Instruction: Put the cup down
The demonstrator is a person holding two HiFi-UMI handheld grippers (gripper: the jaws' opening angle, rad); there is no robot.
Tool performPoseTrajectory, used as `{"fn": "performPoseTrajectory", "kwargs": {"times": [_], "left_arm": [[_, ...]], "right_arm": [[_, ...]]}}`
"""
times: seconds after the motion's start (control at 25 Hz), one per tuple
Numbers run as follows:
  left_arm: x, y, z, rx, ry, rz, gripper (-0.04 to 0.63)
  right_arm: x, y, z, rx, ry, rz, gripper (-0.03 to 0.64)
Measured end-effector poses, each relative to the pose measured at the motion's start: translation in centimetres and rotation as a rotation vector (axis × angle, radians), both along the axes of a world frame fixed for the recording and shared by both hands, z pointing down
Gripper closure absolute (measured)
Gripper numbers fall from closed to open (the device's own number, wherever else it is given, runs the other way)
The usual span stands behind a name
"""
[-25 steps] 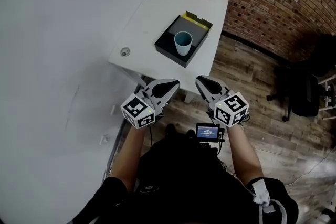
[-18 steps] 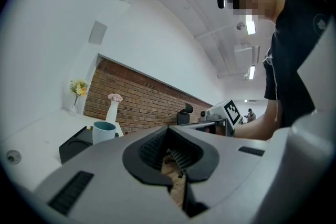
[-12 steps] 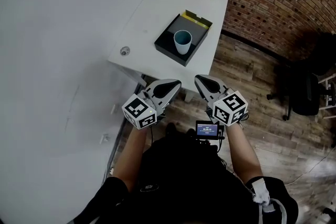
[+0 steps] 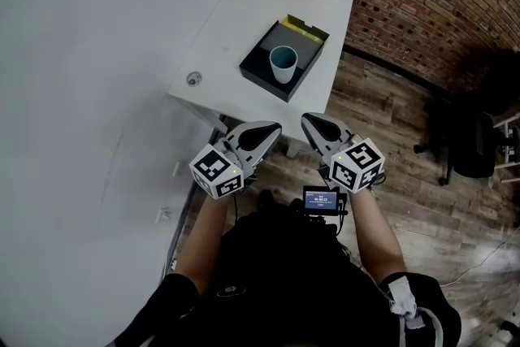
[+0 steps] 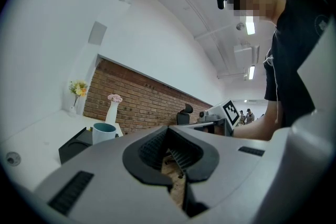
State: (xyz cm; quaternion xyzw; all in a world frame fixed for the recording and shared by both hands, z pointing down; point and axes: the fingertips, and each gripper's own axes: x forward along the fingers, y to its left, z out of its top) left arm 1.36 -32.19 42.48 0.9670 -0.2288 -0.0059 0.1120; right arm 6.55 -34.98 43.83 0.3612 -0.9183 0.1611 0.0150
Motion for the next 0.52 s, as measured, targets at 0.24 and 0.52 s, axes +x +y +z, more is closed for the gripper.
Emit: {"fn": "performPoseTrajectory", "kwargs": {"times": [0.24, 0.52], "left_arm": [[0.09, 0.05, -0.13, -0.002, 0.000, 0.004, 0.588], [-0.10, 0.03, 0.07, -0.005, 0.002, 0.004, 0.588]], "right_arm": [[0.08, 0.04, -0.11, 0.002, 0.004, 0.001, 0.603], [-0.05, -0.11, 0.08, 0.011, 0.014, 0.006, 0.601]]}}
